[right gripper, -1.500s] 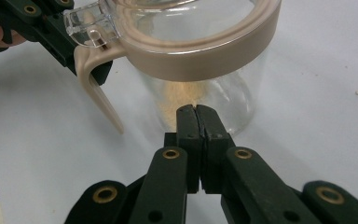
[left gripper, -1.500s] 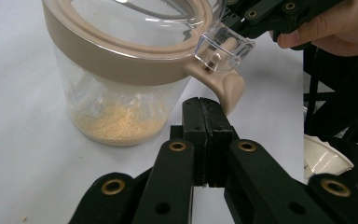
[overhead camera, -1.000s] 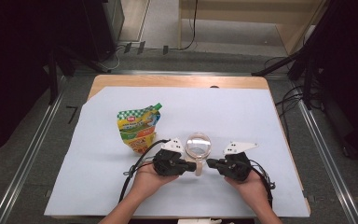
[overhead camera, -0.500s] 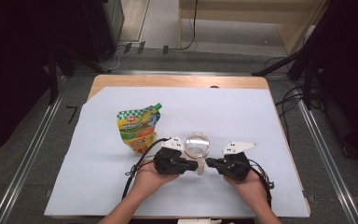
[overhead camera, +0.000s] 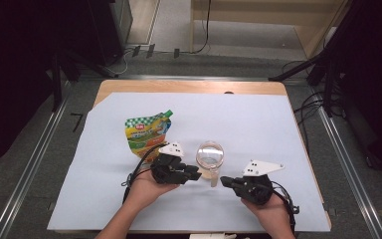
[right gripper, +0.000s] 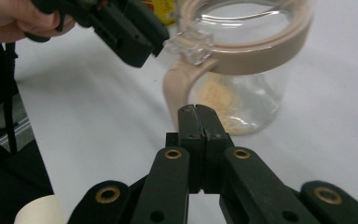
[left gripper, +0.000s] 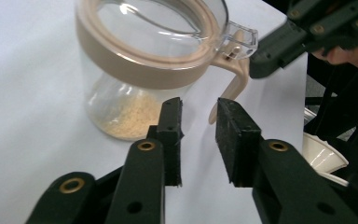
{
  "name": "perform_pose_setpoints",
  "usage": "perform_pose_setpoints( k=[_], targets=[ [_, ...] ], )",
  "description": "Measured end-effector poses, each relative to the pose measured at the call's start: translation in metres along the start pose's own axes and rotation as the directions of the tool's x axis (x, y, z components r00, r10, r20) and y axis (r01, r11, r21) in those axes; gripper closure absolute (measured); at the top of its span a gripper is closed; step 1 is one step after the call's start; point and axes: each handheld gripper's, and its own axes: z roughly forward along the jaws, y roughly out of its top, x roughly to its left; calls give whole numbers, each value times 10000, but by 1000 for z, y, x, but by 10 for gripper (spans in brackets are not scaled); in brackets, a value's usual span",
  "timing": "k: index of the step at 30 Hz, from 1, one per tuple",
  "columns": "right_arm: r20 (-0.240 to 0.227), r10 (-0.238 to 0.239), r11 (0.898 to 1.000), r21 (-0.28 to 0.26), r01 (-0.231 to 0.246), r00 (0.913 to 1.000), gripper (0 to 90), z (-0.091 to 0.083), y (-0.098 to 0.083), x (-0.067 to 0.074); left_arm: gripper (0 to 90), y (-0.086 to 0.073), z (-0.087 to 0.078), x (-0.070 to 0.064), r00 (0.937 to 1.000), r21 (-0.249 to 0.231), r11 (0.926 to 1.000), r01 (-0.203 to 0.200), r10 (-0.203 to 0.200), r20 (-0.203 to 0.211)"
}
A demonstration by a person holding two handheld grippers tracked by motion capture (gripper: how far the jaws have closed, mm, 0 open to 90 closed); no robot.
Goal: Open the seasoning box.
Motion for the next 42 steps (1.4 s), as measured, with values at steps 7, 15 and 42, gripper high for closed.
perform_pose_setpoints(
  k=[7, 15, 42],
  targets=[
    [-300, -262, 9994, 239, 270, 9992, 900, 14, -1, 13, 593, -3, -6, 9, 9997, -157, 9998, 147, -150, -186],
    [-309, -396, 9985, 377, 407, 9987, 900, 32, -2, 21, 449, -6, -7, 16, 9988, -415, 9991, 19, -40, -490],
    [911, 10, 9999, 127, -21, 9958, 900, 21, -3, -5, 426, -8, -10, 21, 9978, -549, 9983, 182, -217, -627]
  ],
)
